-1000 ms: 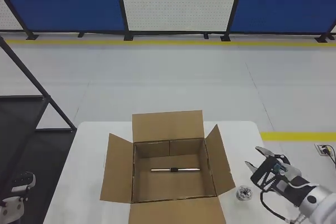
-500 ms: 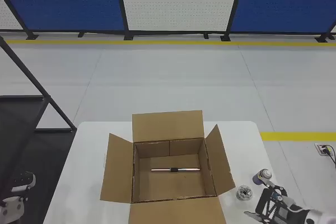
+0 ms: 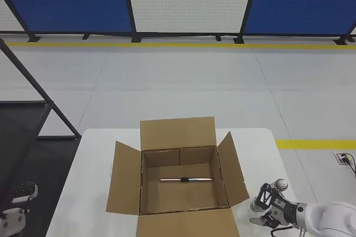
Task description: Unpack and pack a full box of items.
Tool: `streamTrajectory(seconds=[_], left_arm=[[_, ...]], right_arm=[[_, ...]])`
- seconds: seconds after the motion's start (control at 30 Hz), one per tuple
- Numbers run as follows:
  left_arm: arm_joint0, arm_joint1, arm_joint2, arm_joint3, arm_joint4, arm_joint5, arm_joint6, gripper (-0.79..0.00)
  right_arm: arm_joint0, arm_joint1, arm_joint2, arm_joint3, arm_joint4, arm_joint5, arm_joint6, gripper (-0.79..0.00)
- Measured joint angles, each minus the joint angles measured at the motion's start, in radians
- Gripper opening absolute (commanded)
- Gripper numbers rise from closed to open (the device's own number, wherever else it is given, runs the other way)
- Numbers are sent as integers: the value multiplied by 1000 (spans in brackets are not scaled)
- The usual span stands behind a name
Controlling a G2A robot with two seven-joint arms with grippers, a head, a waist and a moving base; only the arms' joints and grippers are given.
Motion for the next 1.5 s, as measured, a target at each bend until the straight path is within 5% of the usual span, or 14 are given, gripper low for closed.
streamTrajectory(seconds=[0.5,0.53,0.57,0.7,1.07,1.37,1.5], left_arm=[[0,0,0,0,0,0,0,0],[0,0,0,0,0,0,0,0],[0,0,0,0,0,0,0,0],[0,0,0,0,0,0,0,0],[0,0,0,0,0,0,0,0],[0,0,0,0,0,0,0,0],[0,0,0,0,0,0,0,0]], right_arm=[[101,54,-107,176,141,80,79,-80],[107,56,-113,183,147,83,82,-317],[113,58,-118,189,151,86,85,-406],[138,66,-138,216,168,94,93,-520],[163,86,-159,228,187,97,92,-576],[131,103,-141,169,182,44,42,-440],[92,118,-128,118,140,-26,-27,-446]])
